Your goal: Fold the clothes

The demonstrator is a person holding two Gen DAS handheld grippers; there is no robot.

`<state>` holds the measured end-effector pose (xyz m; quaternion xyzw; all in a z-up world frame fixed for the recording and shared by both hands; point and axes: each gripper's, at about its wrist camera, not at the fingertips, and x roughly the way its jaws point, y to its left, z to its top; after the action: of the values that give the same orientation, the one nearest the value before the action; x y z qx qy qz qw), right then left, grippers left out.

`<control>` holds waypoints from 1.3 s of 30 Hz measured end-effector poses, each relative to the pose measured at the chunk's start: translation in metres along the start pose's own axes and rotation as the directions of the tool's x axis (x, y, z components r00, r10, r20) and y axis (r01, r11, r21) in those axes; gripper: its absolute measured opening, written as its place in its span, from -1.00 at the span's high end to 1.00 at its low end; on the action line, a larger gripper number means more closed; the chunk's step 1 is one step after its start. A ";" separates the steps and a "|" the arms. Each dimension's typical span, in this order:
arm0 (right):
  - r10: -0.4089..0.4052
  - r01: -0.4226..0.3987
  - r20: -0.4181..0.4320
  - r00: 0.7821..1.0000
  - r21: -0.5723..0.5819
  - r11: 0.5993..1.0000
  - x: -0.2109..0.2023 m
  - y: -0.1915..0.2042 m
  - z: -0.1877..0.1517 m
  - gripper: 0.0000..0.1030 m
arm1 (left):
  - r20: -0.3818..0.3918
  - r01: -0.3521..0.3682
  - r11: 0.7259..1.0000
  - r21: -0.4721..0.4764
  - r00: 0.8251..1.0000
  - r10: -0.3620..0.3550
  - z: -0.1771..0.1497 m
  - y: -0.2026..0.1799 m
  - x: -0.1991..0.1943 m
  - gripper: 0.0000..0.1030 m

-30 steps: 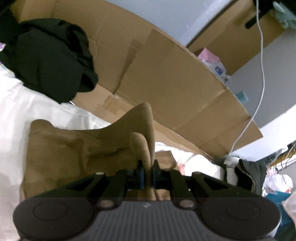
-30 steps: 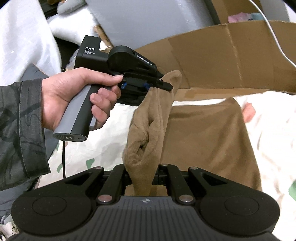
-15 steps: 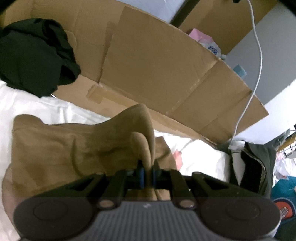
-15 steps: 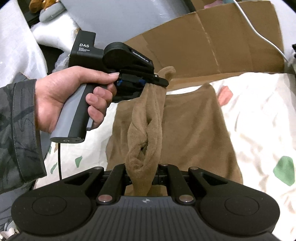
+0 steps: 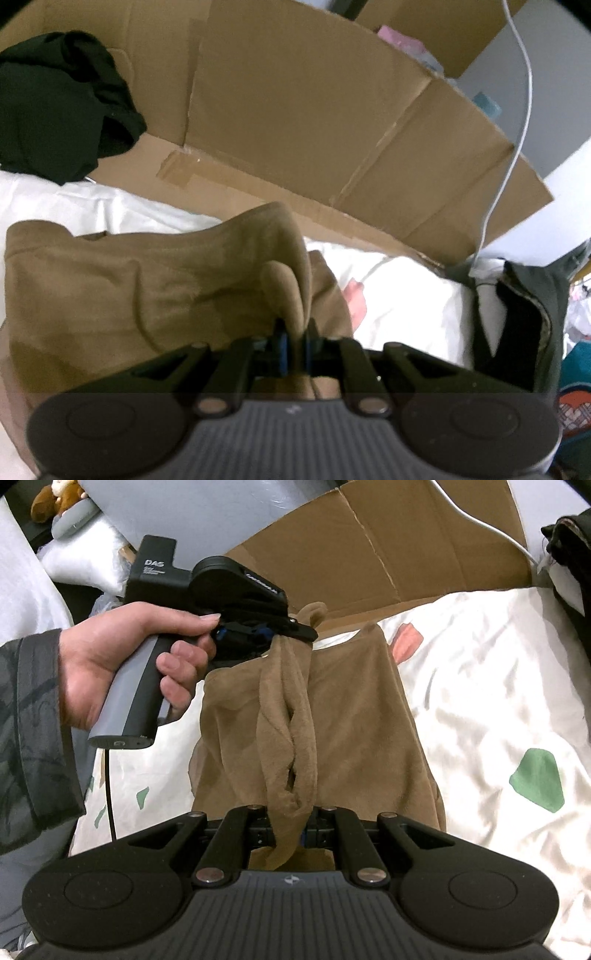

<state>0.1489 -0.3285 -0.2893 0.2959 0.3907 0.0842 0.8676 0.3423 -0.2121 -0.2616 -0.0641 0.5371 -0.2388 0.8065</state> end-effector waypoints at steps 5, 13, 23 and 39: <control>-0.009 0.010 -0.016 1.000 0.076 0.997 -0.001 -0.016 -0.002 0.90 | -0.014 -0.020 1.000 0.022 1.000 0.020 -0.003 -0.011 0.012 0.81; -0.019 0.024 -0.039 0.999 0.114 0.993 0.000 -0.030 -0.008 0.90 | -0.020 -0.060 0.997 0.038 0.998 0.060 -0.005 -0.023 0.029 0.69; -0.034 0.047 -0.074 0.997 0.188 0.981 -0.002 -0.049 -0.010 0.69 | 0.001 -0.034 0.996 0.083 0.999 0.034 -0.001 -0.026 0.026 -0.12; -0.035 0.050 -0.089 0.995 0.181 0.982 -0.015 -0.062 -0.006 0.67 | -0.049 -0.094 0.994 0.057 0.994 0.096 -0.003 -0.030 0.054 0.15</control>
<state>0.1291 -0.3814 -0.3189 0.3624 0.4397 0.0419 0.8208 0.3473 -0.2626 -0.2974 -0.0100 0.5536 -0.2164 0.8041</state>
